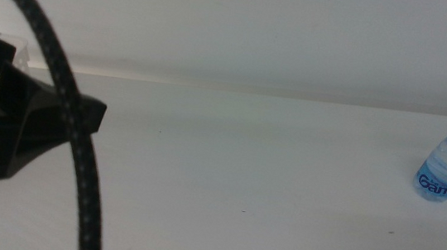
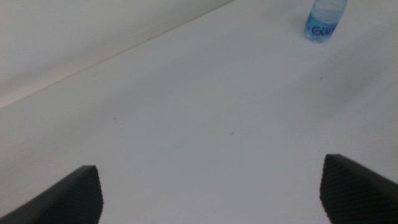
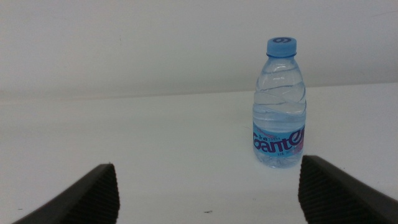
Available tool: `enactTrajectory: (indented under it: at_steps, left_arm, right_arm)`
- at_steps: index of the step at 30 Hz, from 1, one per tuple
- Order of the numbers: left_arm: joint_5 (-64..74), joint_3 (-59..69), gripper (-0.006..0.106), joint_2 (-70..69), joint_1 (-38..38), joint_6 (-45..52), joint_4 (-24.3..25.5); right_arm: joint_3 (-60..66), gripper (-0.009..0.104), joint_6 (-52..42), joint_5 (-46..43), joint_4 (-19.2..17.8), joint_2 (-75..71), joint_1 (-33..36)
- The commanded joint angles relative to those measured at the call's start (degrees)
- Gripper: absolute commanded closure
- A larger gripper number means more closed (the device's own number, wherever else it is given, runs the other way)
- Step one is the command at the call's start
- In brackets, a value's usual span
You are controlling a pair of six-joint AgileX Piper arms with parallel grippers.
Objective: Use arms to grab the bottles and put them into the dustbin to the left of the table.
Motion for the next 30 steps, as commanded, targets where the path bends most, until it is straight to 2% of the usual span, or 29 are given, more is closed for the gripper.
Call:
enactTrajectory:
  at_steps: [1, 8, 11, 19, 30]
  left_arm:
    - [-2.2, 0.1, 0.007, -0.8, -0.5, -0.4, -0.3]
    - [-3.1, 0.3, 0.007, -2.6, -0.5, -0.6, -0.4]
    - [-3.5, 0.3, 0.007, -3.2, -0.5, -0.5, -2.6]
    - [-14.5, 3.7, 0.007, -6.0, -0.5, 4.6, -6.0]
    - [-20.6, 10.4, 0.007, -7.5, -0.5, 4.4, -6.7]
  right_arm:
    - [2.4, 0.018, -0.5, -0.4, -0.4, -2.2, -0.3]
    - [2.4, 0.018, -0.5, -0.4, -0.4, -2.2, -0.3]
    - [2.4, 0.018, -0.5, -0.4, -0.4, -2.2, -0.3]
    - [2.4, 0.018, -0.5, -0.4, -0.4, -2.2, -0.3]
    - [2.4, 0.018, -0.5, -0.4, -0.4, -2.2, -0.3]
